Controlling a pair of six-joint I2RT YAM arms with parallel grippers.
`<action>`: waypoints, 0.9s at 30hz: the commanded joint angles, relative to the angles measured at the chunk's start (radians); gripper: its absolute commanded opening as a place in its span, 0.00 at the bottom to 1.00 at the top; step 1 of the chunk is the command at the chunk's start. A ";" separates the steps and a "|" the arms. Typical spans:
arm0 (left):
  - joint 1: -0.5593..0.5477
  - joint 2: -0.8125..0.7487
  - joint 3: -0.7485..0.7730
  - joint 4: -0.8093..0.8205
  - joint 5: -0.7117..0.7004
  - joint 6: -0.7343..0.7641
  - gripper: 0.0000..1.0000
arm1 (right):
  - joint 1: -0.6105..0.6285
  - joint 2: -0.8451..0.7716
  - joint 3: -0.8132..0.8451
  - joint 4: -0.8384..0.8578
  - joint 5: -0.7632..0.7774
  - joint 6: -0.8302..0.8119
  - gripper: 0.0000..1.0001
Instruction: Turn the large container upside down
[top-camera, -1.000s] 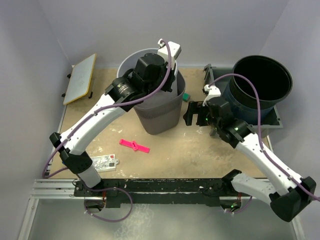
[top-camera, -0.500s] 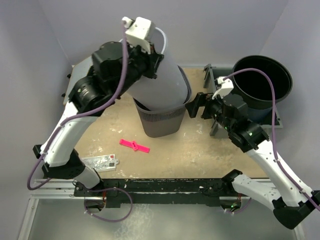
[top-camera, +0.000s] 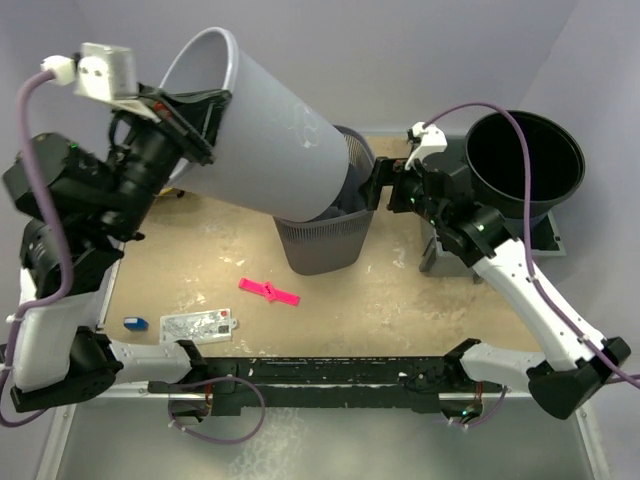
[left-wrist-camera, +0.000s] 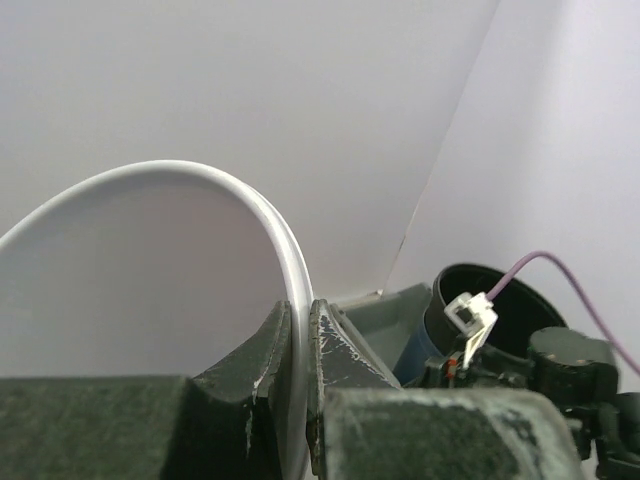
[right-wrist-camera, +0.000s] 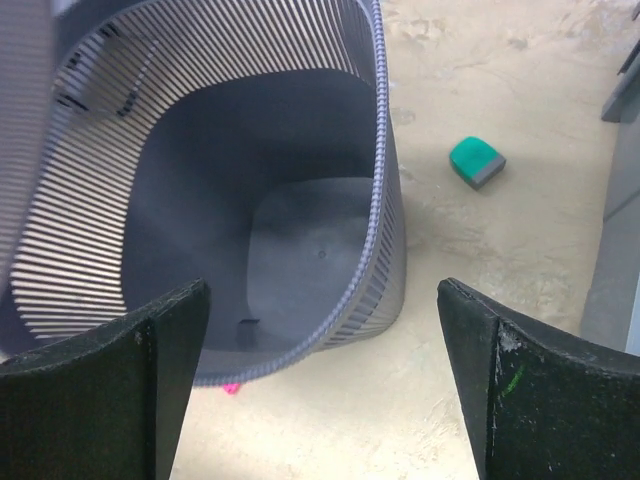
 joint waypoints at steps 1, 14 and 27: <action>0.000 -0.061 -0.009 0.155 -0.044 0.011 0.00 | 0.001 0.077 0.079 -0.038 0.047 -0.036 0.96; 0.000 -0.132 -0.033 0.127 -0.080 0.002 0.00 | 0.000 0.217 0.156 -0.030 0.119 -0.077 0.17; 0.001 -0.180 -0.020 0.071 -0.007 -0.070 0.00 | -0.038 0.662 0.654 0.003 0.398 -0.128 0.00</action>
